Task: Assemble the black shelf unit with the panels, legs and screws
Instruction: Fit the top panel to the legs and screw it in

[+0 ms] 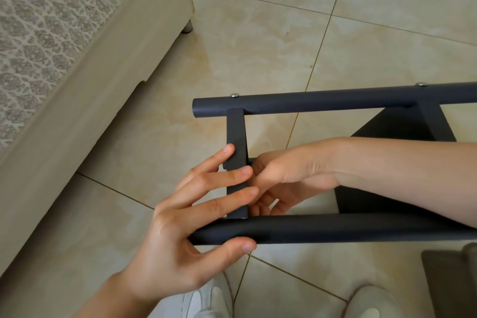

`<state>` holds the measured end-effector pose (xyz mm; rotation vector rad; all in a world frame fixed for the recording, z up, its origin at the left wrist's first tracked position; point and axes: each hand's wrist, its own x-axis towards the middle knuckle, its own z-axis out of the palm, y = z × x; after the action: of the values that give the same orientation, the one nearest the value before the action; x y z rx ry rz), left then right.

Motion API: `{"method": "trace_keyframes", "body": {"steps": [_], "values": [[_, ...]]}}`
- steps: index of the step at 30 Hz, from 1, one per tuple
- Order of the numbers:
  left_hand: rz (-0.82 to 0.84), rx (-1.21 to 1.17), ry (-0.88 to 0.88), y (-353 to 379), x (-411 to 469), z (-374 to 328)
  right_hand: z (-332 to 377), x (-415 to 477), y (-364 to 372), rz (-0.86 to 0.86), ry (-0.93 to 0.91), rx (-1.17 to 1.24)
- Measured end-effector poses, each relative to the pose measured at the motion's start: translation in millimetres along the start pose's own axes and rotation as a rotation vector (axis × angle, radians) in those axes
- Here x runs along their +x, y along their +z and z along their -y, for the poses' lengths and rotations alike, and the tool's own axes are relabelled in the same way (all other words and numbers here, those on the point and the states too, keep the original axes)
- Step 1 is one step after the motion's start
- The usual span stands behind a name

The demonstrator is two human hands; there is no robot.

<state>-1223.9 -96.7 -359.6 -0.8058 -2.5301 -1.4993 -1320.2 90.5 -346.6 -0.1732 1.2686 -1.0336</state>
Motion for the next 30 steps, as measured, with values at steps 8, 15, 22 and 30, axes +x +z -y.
{"method": "trace_keyframes", "body": {"steps": [8,15,22,30], "values": [[-0.007,-0.004,0.008,0.0,-0.2,-0.9,5.0,-1.5,-1.7,-0.048,-0.002,-0.147],[-0.007,-0.001,0.011,-0.1,0.2,-1.8,4.4,-0.8,1.7,-0.079,-0.01,-0.161],[-0.002,0.002,0.014,-0.7,0.0,-0.9,9.1,-7.5,-1.3,-0.056,-0.013,-0.13],[-0.01,0.0,0.015,0.1,-0.3,-1.1,7.7,-3.8,-0.6,-0.108,0.006,-0.205]]}}
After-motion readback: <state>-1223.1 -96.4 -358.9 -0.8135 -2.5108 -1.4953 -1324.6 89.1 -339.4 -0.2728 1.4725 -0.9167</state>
